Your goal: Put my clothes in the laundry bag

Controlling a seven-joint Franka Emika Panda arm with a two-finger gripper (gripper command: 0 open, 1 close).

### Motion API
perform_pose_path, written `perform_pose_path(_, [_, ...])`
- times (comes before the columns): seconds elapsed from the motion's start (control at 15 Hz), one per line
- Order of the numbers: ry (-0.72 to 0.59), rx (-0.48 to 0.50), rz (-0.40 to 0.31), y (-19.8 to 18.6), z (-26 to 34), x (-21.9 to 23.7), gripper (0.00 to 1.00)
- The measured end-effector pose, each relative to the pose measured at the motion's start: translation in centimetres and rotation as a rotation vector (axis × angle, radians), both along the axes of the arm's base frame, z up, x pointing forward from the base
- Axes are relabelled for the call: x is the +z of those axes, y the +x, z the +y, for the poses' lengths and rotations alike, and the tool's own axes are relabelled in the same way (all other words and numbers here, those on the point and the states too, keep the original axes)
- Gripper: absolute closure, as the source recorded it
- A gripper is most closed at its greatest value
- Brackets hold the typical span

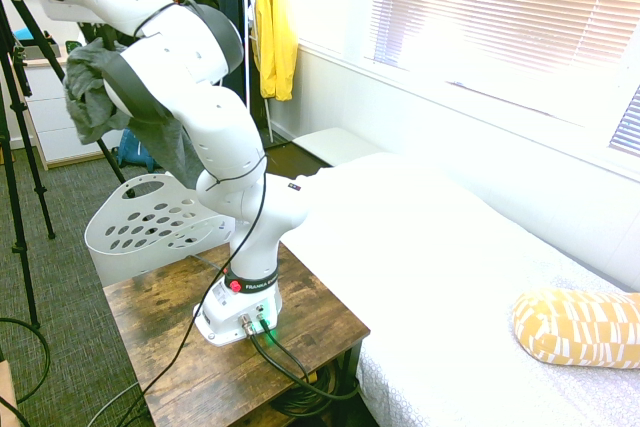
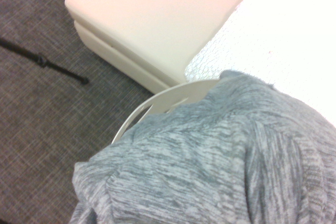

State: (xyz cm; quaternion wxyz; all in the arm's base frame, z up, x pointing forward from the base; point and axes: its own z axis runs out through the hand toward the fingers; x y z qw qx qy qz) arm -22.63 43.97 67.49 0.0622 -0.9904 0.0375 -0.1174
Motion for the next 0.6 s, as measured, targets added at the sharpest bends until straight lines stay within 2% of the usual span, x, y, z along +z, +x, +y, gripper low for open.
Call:
perform_pose_path(0.2, [-0.069,0.027,0.081,-3.8,0.5,-6.6,1.0])
perform_pose_path(0.33, [-0.086,0.012,0.115,-3.2,1.4,-11.4,1.0])
perform_pose_path(0.47, [-0.089,0.006,0.128,-1.6,2.3,-14.3,1.0])
perform_pose_path(0.53, [-0.1,0.009,0.135,-1.0,2.7,-15.2,0.0])
perform_pose_path(0.6, [-0.114,0.012,0.146,-0.5,3.0,-16.1,0.0])
